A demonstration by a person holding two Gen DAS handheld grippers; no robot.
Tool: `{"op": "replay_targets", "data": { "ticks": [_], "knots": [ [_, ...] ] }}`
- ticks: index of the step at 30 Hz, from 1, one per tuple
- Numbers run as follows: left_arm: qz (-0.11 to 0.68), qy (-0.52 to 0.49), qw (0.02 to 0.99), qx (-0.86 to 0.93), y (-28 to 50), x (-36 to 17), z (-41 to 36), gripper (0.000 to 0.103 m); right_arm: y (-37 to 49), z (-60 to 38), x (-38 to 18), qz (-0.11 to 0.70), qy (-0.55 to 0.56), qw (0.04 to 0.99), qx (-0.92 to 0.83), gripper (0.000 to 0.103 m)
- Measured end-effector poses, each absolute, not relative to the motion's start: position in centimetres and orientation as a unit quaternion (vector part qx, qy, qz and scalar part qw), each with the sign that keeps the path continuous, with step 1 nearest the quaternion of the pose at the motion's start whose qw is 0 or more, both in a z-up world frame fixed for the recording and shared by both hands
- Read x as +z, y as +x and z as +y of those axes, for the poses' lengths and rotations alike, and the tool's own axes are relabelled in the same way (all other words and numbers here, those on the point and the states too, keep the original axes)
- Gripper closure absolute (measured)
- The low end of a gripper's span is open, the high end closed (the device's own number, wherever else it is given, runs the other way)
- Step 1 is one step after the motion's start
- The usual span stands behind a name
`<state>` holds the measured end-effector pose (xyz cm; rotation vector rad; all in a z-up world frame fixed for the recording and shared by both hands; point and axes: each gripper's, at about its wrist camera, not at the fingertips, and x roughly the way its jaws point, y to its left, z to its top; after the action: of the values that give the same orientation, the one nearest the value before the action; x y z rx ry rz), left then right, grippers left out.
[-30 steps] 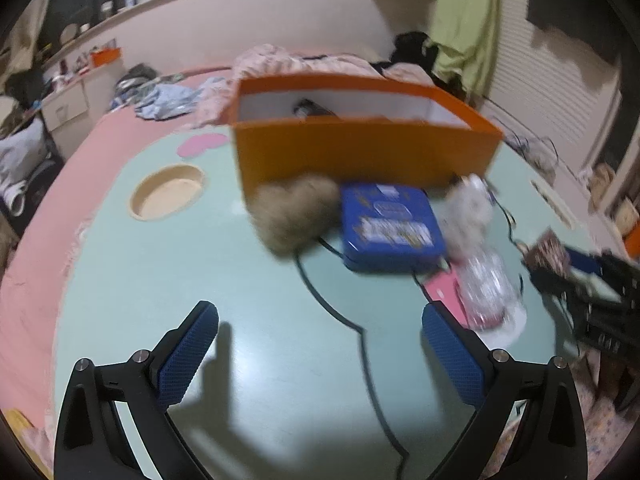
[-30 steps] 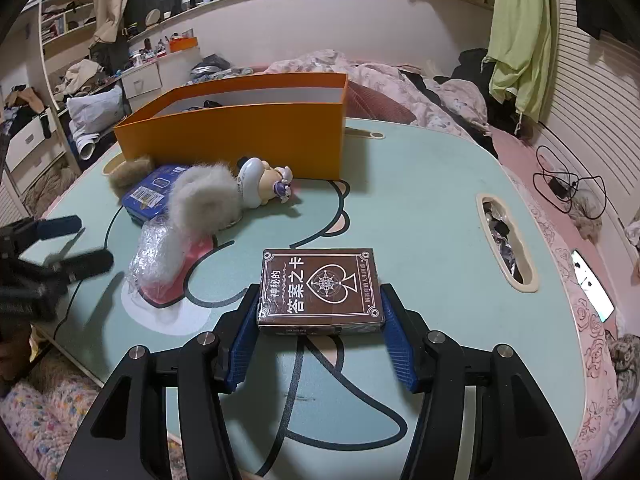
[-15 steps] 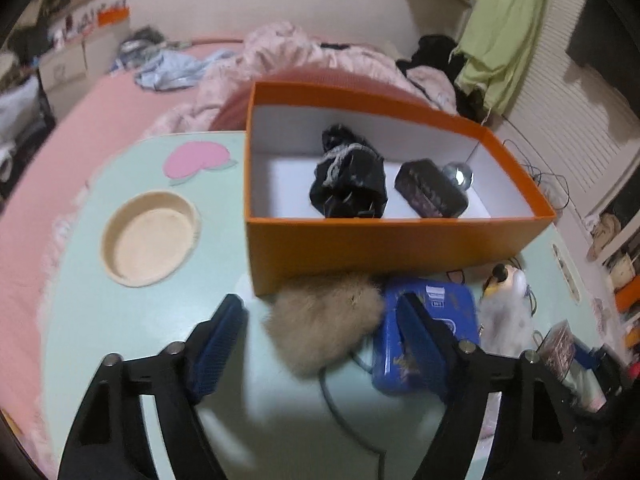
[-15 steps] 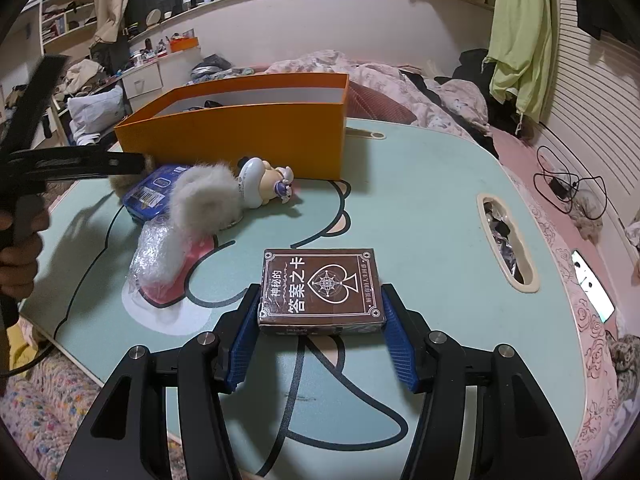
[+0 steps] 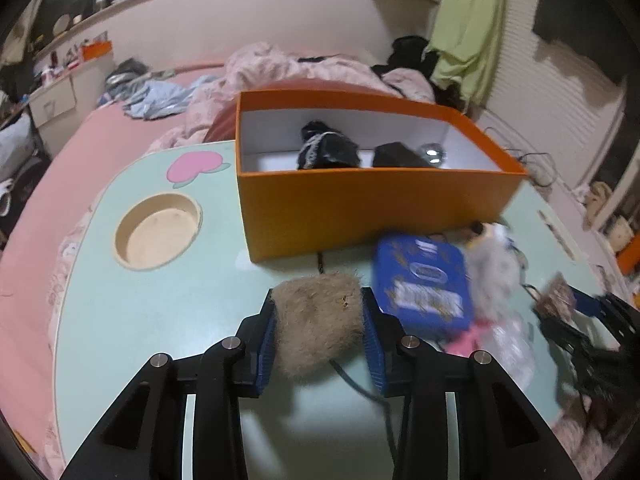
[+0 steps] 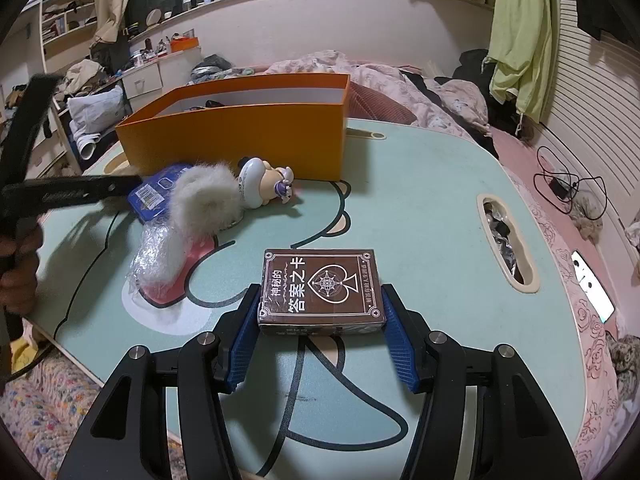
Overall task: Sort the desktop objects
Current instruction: 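Grasp the brown fur ball on the table with the left gripper, then drop the fur ball into the orange box with the left gripper while the right drops the card box in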
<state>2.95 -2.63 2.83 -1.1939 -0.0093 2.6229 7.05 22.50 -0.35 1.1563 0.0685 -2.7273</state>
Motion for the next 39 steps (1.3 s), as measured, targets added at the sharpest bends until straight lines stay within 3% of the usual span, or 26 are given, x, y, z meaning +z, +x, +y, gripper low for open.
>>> {"op": "replay_targets", "data": {
  "ticks": [10, 18, 23, 25, 27, 30, 32, 34, 39],
  "knots": [
    [-0.027, -0.346, 0.139, 0.927, 5.1, 7.8, -3.5, 0.067, 7.0, 22.7, 2.5, -0.002, 0.358, 0.114, -0.927, 0.046],
    [-0.010, -0.322, 0.144, 0.936, -0.1, 11.2, -0.5, 0.067, 1.2, 19.5, 7.9, 0.013, 0.330, 0.149, -0.932, 0.046],
    [-0.016, -0.329, 0.107, 0.938, -3.6, 10.3, 0.1, 0.066, -4.6, 18.2, 8.5, 0.004, 0.340, 0.134, -0.931, 0.045],
    [-0.017, -0.349, 0.093, 0.932, -4.9, 9.1, 0.3, 0.059, -6.1, 18.2, 7.4, -0.001, 0.348, 0.123, -0.930, 0.045],
    [-0.035, -0.362, 0.094, 0.927, -5.2, 8.1, -0.1, 0.042, -7.3, 18.4, 6.2, -0.017, 0.366, 0.120, -0.923, 0.045],
    [-0.054, -0.342, 0.103, 0.933, -3.7, 7.8, -0.7, 0.026, -7.3, 19.5, 4.8, -0.066, 0.382, 0.120, -0.914, 0.044],
    [-0.047, -0.332, 0.094, 0.937, -2.8, 7.9, -0.9, 0.016, -6.4, 20.2, 5.1, -0.086, 0.366, 0.122, -0.918, 0.034],
    [-0.039, -0.325, 0.092, 0.940, -1.2, 8.1, -1.3, 0.014, -5.3, 20.9, 5.7, -0.104, 0.353, 0.117, -0.923, 0.027],
    [-0.034, -0.340, 0.112, 0.933, 2.3, 7.9, -2.2, 0.012, -1.9, 21.2, 7.2, -0.090, 0.332, 0.108, -0.933, 0.024]
  ]
}}
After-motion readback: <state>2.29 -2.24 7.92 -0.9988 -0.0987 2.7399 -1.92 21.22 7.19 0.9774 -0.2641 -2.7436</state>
